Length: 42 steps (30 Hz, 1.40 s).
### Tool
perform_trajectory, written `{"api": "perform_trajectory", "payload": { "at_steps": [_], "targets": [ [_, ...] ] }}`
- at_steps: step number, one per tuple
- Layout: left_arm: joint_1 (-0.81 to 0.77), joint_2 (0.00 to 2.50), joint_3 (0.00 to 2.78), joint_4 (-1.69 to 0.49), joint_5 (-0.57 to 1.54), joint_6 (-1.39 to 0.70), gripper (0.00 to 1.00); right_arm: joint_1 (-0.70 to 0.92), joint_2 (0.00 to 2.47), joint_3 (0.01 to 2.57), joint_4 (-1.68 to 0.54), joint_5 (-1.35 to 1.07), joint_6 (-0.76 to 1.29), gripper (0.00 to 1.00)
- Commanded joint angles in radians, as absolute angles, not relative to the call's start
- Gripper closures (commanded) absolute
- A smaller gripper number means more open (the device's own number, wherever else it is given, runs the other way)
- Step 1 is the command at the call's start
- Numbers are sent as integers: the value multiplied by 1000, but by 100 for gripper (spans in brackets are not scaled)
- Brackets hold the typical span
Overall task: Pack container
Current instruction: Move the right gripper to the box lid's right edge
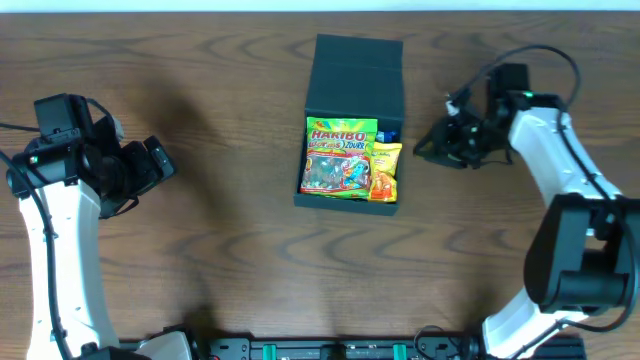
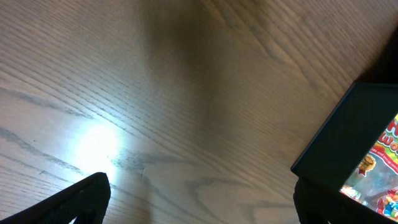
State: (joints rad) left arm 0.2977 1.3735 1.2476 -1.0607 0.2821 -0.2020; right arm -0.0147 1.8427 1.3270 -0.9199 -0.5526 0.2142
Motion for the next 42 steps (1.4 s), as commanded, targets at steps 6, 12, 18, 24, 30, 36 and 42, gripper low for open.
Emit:
{"api": "perform_trajectory", "payload": {
  "at_steps": [6, 12, 18, 24, 30, 36, 42],
  "targets": [
    [302, 1378, 1243, -1061, 281, -195, 5, 102, 1846, 1504, -934, -308, 323, 71],
    [302, 1378, 1243, -1061, 281, -195, 5, 166, 1898, 1633, -1015, -184, 366, 72],
    [302, 1378, 1243, -1061, 281, -195, 5, 214, 2016, 1742, -1095, -100, 368, 72],
    [302, 1378, 1243, -1061, 281, -195, 5, 224, 2060, 1747, -1111, -22, 411, 67],
    [302, 1378, 1243, -1061, 281, -195, 5, 227, 2064, 1747, -1094, 5, 411, 69],
    [302, 1378, 1243, -1061, 281, -195, 5, 239, 2065, 1746, -1089, 37, 410, 70],
    [302, 1378, 1243, -1061, 281, -195, 5, 239, 2065, 1747, -1077, 9, 411, 70]
  ]
}}
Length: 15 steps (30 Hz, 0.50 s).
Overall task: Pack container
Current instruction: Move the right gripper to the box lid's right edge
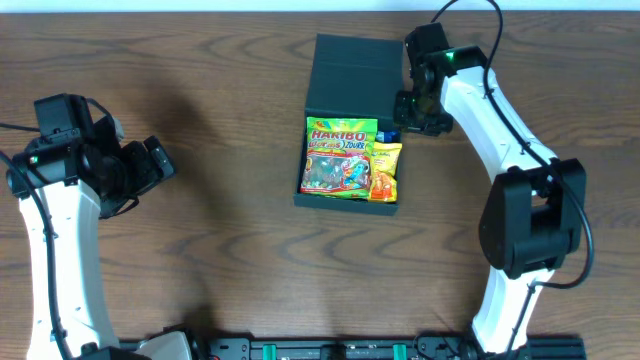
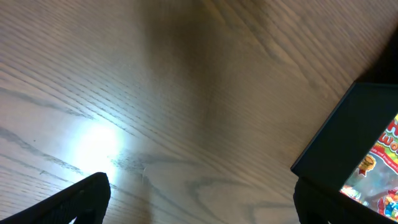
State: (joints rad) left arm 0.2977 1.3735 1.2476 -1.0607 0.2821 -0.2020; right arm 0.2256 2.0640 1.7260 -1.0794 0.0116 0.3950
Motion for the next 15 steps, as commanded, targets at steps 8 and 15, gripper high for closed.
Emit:
{"api": "perform_trajectory", "payload": {
  "at_steps": [8, 15],
  "targets": [
    [302, 1378, 1243, -1061, 281, -195, 5, 239, 2065, 1747, -1059, -87, 410, 69],
    [302, 1378, 1243, -1061, 281, -195, 5, 242, 2075, 1746, -1036, -74, 406, 69]
  ]
}}
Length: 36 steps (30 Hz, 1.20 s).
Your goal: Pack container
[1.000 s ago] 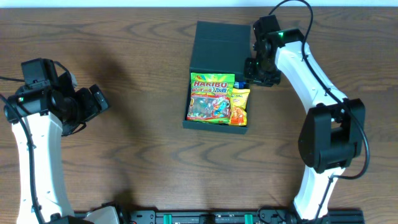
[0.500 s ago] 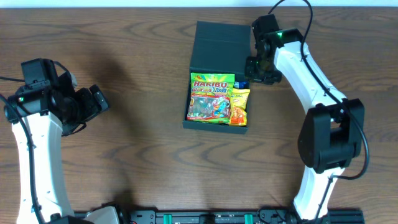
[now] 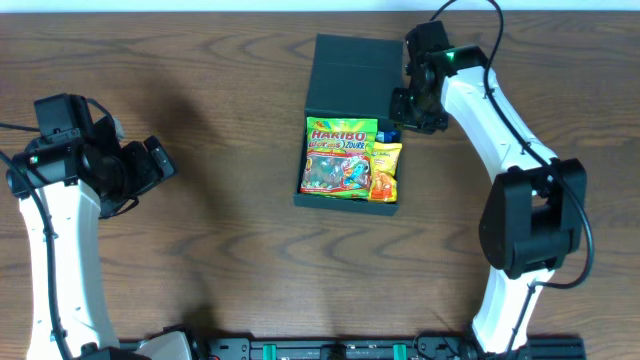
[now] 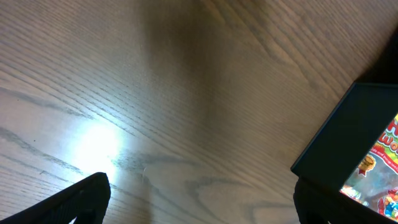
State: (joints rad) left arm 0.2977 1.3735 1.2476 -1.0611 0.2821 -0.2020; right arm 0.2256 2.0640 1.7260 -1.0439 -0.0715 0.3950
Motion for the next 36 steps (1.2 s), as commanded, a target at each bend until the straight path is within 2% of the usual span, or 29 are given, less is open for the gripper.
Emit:
{"api": "perform_trajectory", "payload": {
  "at_steps": [1, 16, 19, 20, 36],
  "targets": [
    [302, 1378, 1243, -1061, 281, -195, 5, 243, 2079, 1746, -1031, -75, 406, 69],
    [302, 1378, 1243, -1061, 281, -195, 5, 245, 2134, 1722, -1013, 31, 364, 73],
    [302, 1378, 1243, -1061, 281, -195, 5, 245, 2134, 1708, -1010, 35, 353, 94],
    [302, 1378, 1243, -1061, 281, -195, 5, 245, 2134, 1706, -1011, 37, 345, 98],
    [302, 1378, 1243, -1061, 281, -195, 5, 292, 2131, 1696, -1067, 83, 42, 99]
  ]
}}
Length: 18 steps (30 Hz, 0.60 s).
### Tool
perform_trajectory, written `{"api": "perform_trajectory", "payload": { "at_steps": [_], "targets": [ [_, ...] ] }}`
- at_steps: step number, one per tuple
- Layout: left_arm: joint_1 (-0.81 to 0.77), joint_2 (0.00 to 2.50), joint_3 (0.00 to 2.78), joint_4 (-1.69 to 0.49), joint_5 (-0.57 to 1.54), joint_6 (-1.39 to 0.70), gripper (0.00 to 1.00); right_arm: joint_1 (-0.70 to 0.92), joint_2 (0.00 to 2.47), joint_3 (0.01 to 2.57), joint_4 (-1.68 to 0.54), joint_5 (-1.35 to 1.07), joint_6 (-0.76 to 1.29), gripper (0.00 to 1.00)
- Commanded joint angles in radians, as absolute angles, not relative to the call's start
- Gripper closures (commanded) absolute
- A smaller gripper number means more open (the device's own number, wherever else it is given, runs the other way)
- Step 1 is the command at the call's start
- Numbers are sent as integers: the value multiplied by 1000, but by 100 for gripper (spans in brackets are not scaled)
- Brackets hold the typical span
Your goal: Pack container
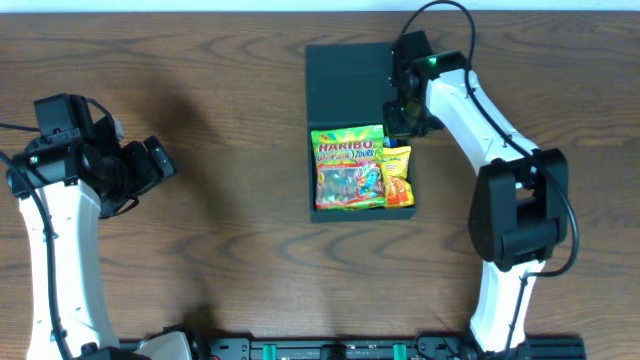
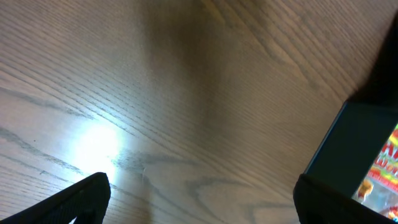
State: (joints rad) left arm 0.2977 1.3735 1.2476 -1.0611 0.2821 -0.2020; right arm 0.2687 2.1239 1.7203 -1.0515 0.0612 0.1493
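A black box stands mid-table with its lid folded open toward the back. Inside lie a Haribo candy bag and a smaller yellow bag. My right gripper is at the right edge of the lid, by the box's back right corner; its jaws are hidden under the wrist. My left gripper hovers open over bare wood far to the left. In the left wrist view the left gripper holds nothing, and the box's corner shows at the right.
Dark wood table all round. The right arm's cable loops above the back edge. A bright glare patch lies on the wood below the left wrist.
The box has shifted a little to the right and toward the front and turned slightly. My right gripper has moved closer in over the lid's right edge. The left arm has not moved.
My right gripper was first out to the right of the box, clear of it. Then it stood at the lid's right side and stayed there. Now it presses nearer and the box sits displaced and turned. My left gripper stayed open at the left throughout.
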Motion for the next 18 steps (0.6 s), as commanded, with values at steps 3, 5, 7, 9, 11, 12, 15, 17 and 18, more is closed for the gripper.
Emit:
{"api": "perform_trajectory", "payload": {
  "at_steps": [3, 5, 7, 9, 11, 12, 15, 17, 18],
  "targets": [
    [302, 1378, 1243, -1061, 281, -195, 5, 302, 2108, 1656, -1039, 82, 39, 98],
    [302, 1378, 1243, -1061, 281, -195, 5, 304, 2078, 1607, -1001, 82, 39, 98],
    [302, 1378, 1243, -1061, 281, -195, 5, 304, 2039, 1548, -962, 81, 39, 99],
    [302, 1378, 1243, -1061, 281, -195, 5, 303, 1995, 1488, -936, 71, 50, 98],
    [302, 1378, 1243, -1061, 281, -195, 5, 303, 1957, 1440, -920, 71, 83, 98],
    [302, 1378, 1243, -1061, 281, -195, 5, 304, 1938, 1415, -908, 69, 104, 99],
    [302, 1378, 1243, -1061, 281, -195, 5, 305, 1879, 1337, -854, 44, 128, 99],
    [302, 1378, 1243, -1061, 281, -195, 5, 305, 1853, 1298, -821, 40, 142, 98],
    [302, 1378, 1243, -1061, 281, -195, 5, 305, 1847, 1285, -811, 33, 149, 98]
  ]
}}
